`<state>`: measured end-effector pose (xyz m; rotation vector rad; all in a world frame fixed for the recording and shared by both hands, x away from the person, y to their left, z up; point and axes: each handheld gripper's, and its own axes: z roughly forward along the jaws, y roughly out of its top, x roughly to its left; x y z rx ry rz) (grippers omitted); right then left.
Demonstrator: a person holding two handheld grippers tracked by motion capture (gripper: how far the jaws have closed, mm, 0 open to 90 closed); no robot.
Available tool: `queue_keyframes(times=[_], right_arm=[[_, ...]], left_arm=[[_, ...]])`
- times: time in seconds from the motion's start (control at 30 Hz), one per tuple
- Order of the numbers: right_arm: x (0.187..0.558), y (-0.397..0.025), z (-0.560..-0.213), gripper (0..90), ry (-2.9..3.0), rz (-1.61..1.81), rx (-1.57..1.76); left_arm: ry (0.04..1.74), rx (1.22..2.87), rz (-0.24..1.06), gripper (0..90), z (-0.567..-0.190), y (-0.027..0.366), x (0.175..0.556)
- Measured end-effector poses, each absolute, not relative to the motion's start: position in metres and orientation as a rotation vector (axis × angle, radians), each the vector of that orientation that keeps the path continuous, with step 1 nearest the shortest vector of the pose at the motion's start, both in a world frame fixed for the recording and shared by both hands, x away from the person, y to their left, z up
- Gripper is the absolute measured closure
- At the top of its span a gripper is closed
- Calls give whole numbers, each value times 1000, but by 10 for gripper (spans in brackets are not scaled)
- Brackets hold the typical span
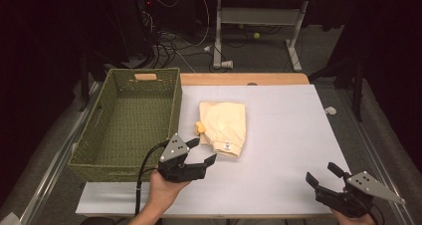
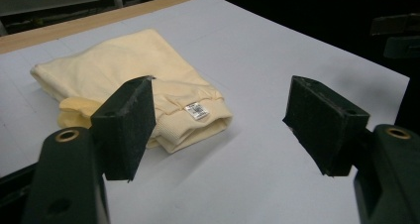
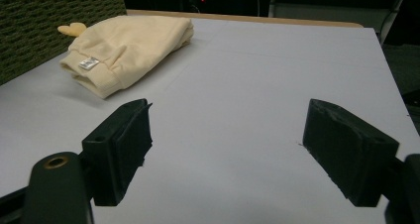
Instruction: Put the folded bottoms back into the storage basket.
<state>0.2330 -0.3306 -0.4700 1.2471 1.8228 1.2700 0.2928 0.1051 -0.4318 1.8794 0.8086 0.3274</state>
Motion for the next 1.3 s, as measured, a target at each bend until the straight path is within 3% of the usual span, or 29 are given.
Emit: queue_keyframes(times=[0.53,1.3], right_arm=[[233,-331,-470,198,1824,1271,1246],[234,-331,-471,198,1836,1277,1243]], left_arm=[[898,1952,298,241,-429,79,322],[1198,2034,235,200,-423,56,405]])
